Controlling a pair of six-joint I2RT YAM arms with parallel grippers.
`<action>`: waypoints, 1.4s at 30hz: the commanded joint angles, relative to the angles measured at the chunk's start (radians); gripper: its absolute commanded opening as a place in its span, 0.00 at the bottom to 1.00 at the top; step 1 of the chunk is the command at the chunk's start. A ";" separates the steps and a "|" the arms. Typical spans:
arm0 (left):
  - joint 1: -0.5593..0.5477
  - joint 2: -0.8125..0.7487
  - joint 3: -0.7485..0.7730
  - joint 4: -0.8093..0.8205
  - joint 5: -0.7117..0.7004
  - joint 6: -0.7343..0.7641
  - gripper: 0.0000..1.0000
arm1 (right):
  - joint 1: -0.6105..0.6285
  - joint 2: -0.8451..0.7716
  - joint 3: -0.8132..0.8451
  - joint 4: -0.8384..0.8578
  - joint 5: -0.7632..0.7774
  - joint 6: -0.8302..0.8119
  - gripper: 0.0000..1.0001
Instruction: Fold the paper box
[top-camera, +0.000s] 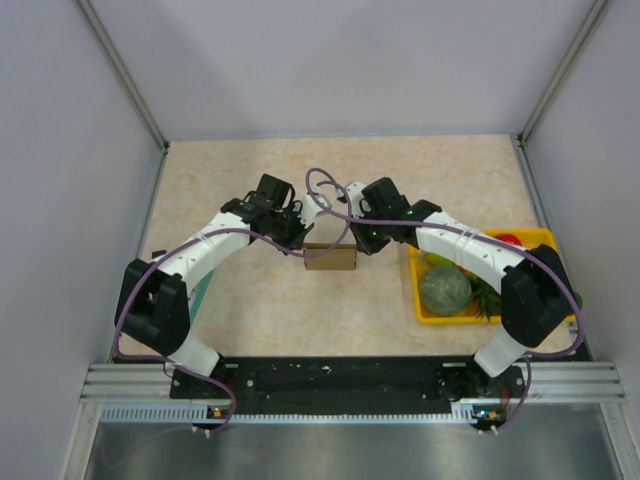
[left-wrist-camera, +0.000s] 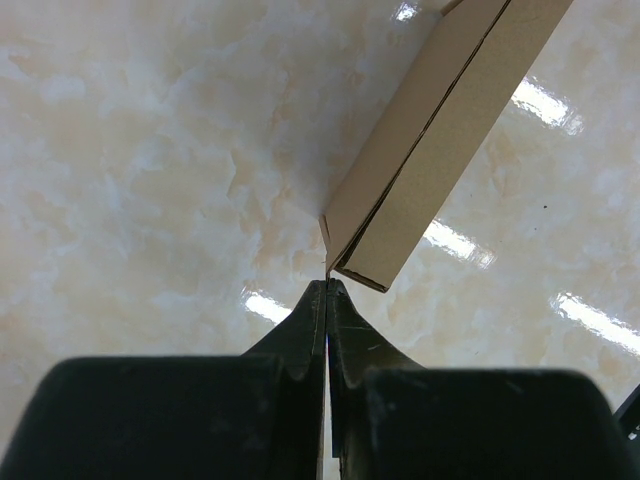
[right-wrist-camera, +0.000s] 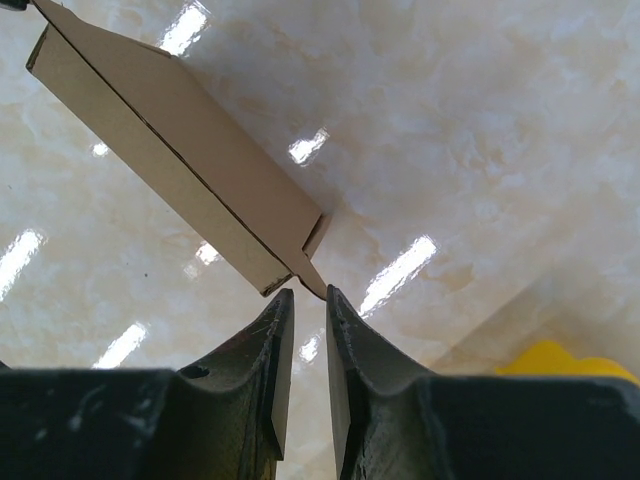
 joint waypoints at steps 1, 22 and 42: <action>-0.004 -0.042 0.009 0.025 0.006 0.005 0.00 | 0.003 0.009 0.037 0.018 -0.012 -0.008 0.19; -0.025 -0.023 0.035 0.013 -0.009 -0.206 0.00 | 0.018 0.006 0.052 0.035 -0.078 0.288 0.00; -0.100 -0.022 0.004 0.053 -0.067 -0.416 0.00 | 0.035 -0.005 -0.029 0.097 0.042 0.494 0.00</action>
